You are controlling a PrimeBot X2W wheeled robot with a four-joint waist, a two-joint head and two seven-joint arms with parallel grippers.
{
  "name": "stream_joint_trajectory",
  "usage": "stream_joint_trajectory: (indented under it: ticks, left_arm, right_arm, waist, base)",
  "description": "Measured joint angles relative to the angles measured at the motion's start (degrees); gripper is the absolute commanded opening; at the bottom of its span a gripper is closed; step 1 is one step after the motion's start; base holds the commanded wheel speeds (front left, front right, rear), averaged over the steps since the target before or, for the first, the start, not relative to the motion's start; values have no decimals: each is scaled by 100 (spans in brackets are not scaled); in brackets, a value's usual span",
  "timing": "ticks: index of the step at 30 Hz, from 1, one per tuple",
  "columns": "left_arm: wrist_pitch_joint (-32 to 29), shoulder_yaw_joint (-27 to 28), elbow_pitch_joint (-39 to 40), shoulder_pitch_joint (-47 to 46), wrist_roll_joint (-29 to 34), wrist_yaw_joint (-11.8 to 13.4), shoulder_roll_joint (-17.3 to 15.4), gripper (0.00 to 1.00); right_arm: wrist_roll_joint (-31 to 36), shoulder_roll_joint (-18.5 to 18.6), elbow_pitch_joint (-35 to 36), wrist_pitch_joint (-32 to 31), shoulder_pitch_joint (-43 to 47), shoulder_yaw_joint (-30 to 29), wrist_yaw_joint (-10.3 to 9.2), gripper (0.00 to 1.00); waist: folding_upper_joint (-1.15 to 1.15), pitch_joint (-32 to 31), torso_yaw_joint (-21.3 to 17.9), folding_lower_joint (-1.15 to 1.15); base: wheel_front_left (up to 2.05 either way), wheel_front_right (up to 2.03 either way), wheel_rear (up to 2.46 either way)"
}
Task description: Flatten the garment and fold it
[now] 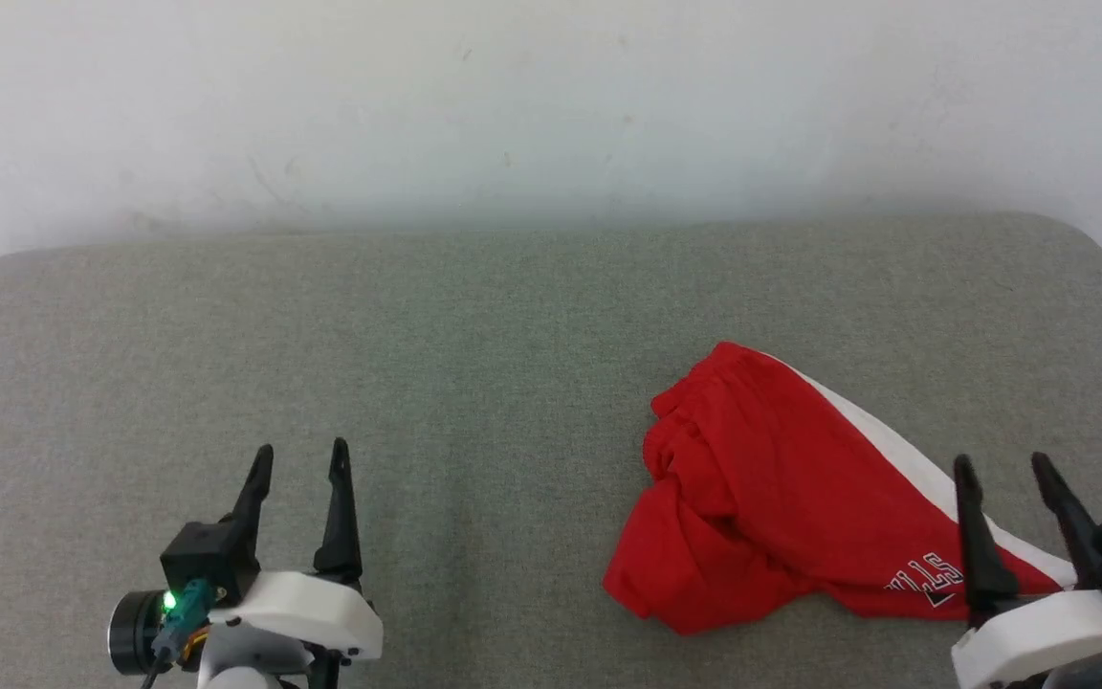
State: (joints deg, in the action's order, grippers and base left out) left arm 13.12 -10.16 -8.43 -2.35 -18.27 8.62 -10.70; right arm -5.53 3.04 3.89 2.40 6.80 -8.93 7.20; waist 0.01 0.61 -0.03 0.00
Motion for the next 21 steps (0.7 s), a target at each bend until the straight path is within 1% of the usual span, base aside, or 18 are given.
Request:
stream_joint_trajectory:
  ticks: [5,8,9,11,15,18,21]
  left_arm:
    - [-235,-129,46,8,2,7,-11,100]
    - [-528,-361,98,1,21,-2,9,100]
    - [-632,-474,107,-18,41,-43,29,100]
    - [-901,-747,96,-124,85,-174,97,100]
    - [-1450,-1400,-30,-547,149,-614,331,100]
    - [-1862,-1808,-271,-921,159,-925,479,100]
    - [-2319,-2109,-595,-1255,148,-1157,564,100]
  right_arm:
    - [67,-2,341,-111,180,364,0,100]
    - [138,-2,514,-188,191,536,0,100]
    - [156,-2,559,-188,190,575,0,100]
    - [171,-2,616,-203,188,637,0,100]
    - [181,-3,711,-241,170,724,0,100]
    - [181,-2,719,-245,146,759,0,100]
    - [179,-2,716,-248,67,801,0,100]
  waist:
    - [0,28,-16,0]
    - [0,72,-28,0]
    - [0,95,-30,0]
    - [0,140,-31,0]
    - [0,251,-23,0]
    - [0,353,-23,0]
    - [0,455,-40,1]
  base:
    - [0,0,0]
    - [0,0,0]
    - [0,0,0]
    - [0,0,0]
    - [0,0,0]
    - [0,0,0]
    - [0,0,0]
